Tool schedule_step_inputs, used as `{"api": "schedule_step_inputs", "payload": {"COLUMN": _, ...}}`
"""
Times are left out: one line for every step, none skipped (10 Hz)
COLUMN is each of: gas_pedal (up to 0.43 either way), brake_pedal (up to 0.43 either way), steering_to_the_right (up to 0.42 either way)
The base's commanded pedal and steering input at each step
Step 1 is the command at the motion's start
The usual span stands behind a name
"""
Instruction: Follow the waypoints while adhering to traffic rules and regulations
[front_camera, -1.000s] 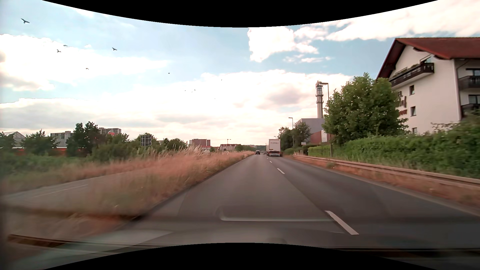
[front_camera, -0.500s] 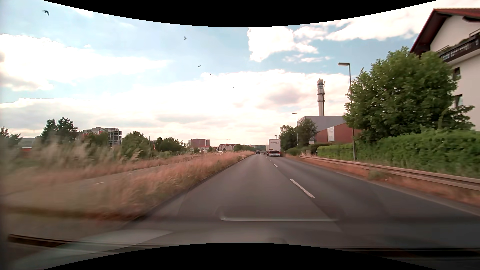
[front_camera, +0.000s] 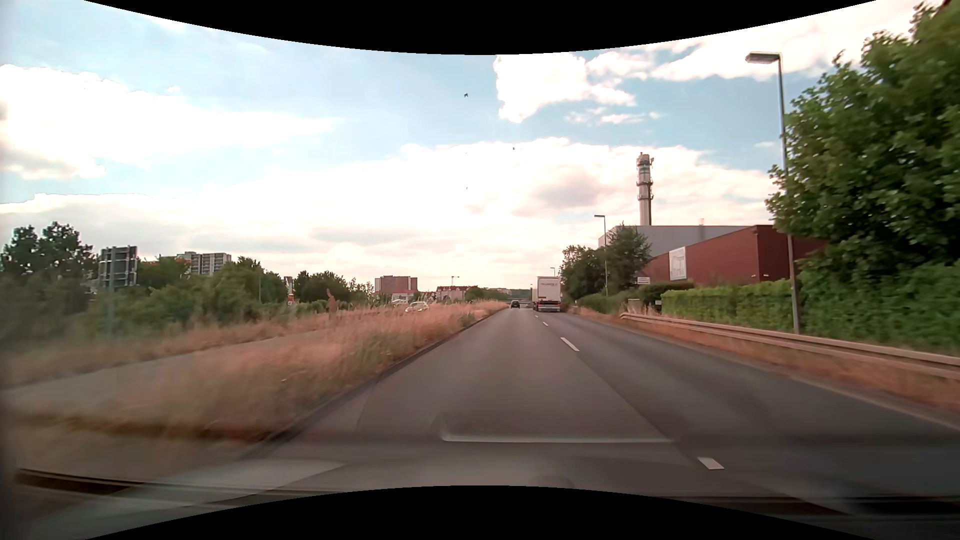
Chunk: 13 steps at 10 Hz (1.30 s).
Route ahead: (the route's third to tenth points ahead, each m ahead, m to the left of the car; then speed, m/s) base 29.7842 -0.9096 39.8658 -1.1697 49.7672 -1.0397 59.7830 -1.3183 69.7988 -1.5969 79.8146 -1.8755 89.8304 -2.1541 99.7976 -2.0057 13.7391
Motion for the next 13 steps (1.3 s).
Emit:
{"api": "schedule_step_inputs", "payload": {"gas_pedal": 0.059, "brake_pedal": 0.000, "steering_to_the_right": 0.001}}
{"api": "schedule_step_inputs", "payload": {"gas_pedal": 0.059, "brake_pedal": 0.000, "steering_to_the_right": 0.001}}
{"api": "schedule_step_inputs", "payload": {"gas_pedal": 0.059, "brake_pedal": 0.000, "steering_to_the_right": 0.000}}
{"api": "schedule_step_inputs", "payload": {"gas_pedal": 0.059, "brake_pedal": 0.000, "steering_to_the_right": 0.001}}
{"api": "schedule_step_inputs", "payload": {"gas_pedal": 0.059, "brake_pedal": 0.000, "steering_to_the_right": 0.000}}
{"api": "schedule_step_inputs", "payload": {"gas_pedal": 0.059, "brake_pedal": 0.000, "steering_to_the_right": 0.001}}
{"api": "schedule_step_inputs", "payload": {"gas_pedal": 0.059, "brake_pedal": 0.000, "steering_to_the_right": 0.000}}
{"api": "schedule_step_inputs", "payload": {"gas_pedal": 0.059, "brake_pedal": 0.000, "steering_to_the_right": 0.001}}
{"api": "schedule_step_inputs", "payload": {"gas_pedal": 0.059, "brake_pedal": 0.000, "steering_to_the_right": 0.000}}
{"api": "schedule_step_inputs", "payload": {"gas_pedal": 0.059, "brake_pedal": 0.000, "steering_to_the_right": 0.000}}
{"api": "schedule_step_inputs", "payload": {"gas_pedal": 0.059, "brake_pedal": 0.000, "steering_to_the_right": 0.000}}
{"api": "schedule_step_inputs", "payload": {"gas_pedal": 0.059, "brake_pedal": 0.000, "steering_to_the_right": 0.000}}
{"api": "schedule_step_inputs", "payload": {"gas_pedal": 0.059, "brake_pedal": 0.000, "steering_to_the_right": 0.000}}
